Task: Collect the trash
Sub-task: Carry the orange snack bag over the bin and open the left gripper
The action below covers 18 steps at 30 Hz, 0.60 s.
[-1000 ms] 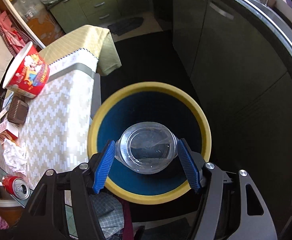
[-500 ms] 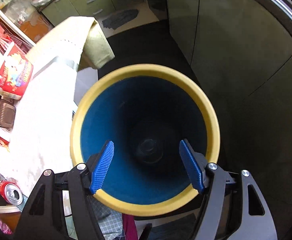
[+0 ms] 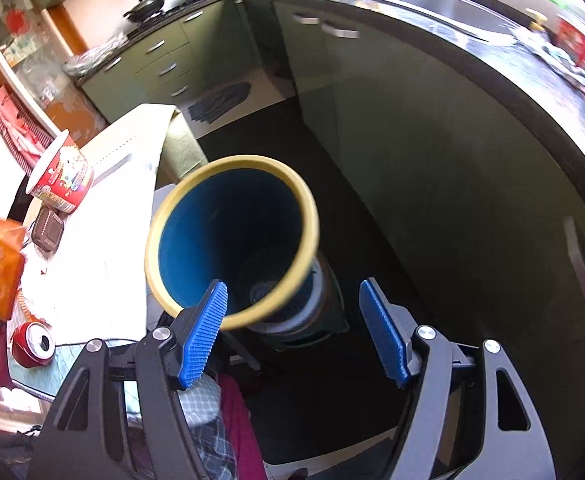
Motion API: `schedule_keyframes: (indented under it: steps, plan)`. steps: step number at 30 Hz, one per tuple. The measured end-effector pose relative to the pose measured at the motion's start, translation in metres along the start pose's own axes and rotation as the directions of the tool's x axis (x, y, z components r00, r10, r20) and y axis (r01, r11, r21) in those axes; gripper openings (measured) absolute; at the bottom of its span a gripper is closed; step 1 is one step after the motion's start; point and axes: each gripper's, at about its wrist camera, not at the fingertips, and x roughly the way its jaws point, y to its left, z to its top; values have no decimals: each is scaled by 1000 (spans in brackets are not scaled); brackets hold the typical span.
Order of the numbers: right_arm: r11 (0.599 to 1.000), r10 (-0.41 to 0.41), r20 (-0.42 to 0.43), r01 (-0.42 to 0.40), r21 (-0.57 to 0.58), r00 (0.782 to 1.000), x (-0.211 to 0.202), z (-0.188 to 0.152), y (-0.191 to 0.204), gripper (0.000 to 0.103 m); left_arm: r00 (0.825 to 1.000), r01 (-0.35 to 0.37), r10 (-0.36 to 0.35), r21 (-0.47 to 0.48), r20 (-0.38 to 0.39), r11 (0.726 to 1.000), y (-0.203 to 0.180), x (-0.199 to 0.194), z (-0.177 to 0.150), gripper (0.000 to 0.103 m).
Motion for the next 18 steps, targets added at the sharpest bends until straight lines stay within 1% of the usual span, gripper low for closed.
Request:
schedule_keyframes:
  steps: [2, 5, 8, 9, 11, 14, 15, 17, 18]
  plan:
    - [1000, -12, 12, 11, 29, 1000, -9, -10, -14, 68, 1000, 21, -20, 36, -17, 999, -14, 33, 25, 8]
    - [997, -19, 26, 17, 69, 999, -19, -21, -35, 68, 999, 25, -21, 86, -42, 996, -33, 88, 57, 8]
    - [994, -19, 26, 17, 105, 999, -23, -34, -51, 68, 995, 51, -44, 85, -87, 995, -46, 142, 83, 8]
    - [993, -19, 22, 17, 114, 1000, -24, -38, -55, 68, 992, 62, -52, 85, -113, 994, -50, 159, 88, 8]
    - [992, -20, 14, 18, 126, 1000, -25, -44, -62, 68, 987, 57, -43, 86, -152, 995, -58, 186, 94, 11]
    - [991, -30, 10, 28, 134, 999, -28, -46, -68, 69, 986, 33, -14, 112, -168, 993, -67, 208, 99, 15]
    - [991, -34, 12, 32, 132, 999, -29, -45, -67, 69, 986, 28, -9, 115, -167, 993, -68, 210, 100, 16]
    - [992, -41, 19, 38, 121, 999, -33, -45, -67, 69, 985, 39, -21, 108, -169, 993, -69, 211, 99, 23]
    - [993, -44, 24, 41, 114, 999, -34, -42, -67, 69, 986, 39, -21, 107, -167, 993, -69, 209, 98, 24]
